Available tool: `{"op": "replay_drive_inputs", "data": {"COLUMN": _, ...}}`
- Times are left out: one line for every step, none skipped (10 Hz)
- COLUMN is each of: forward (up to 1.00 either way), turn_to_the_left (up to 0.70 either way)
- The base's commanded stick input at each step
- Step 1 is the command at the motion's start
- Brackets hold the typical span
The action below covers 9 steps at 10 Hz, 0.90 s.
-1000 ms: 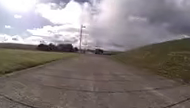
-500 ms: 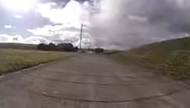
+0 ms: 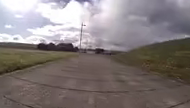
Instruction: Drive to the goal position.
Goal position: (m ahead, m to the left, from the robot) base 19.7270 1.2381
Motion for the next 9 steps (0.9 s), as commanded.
{"op": "replay_drive_inputs", "data": {"forward": 0.70, "turn_to_the_left": 0.00}}
{"op": "replay_drive_inputs", "data": {"forward": 0.70, "turn_to_the_left": 0.00}}
{"op": "replay_drive_inputs", "data": {"forward": 0.70, "turn_to_the_left": 0.00}}
{"op": "replay_drive_inputs", "data": {"forward": 0.70, "turn_to_the_left": 0.00}}
{"op": "replay_drive_inputs", "data": {"forward": 0.70, "turn_to_the_left": 0.00}}
{"op": "replay_drive_inputs", "data": {"forward": 0.70, "turn_to_the_left": 0.00}}
{"op": "replay_drive_inputs", "data": {"forward": 0.70, "turn_to_the_left": 0.00}}
{"op": "replay_drive_inputs", "data": {"forward": 0.70, "turn_to_the_left": 0.00}}
{"op": "replay_drive_inputs", "data": {"forward": 0.00, "turn_to_the_left": 0.00}}
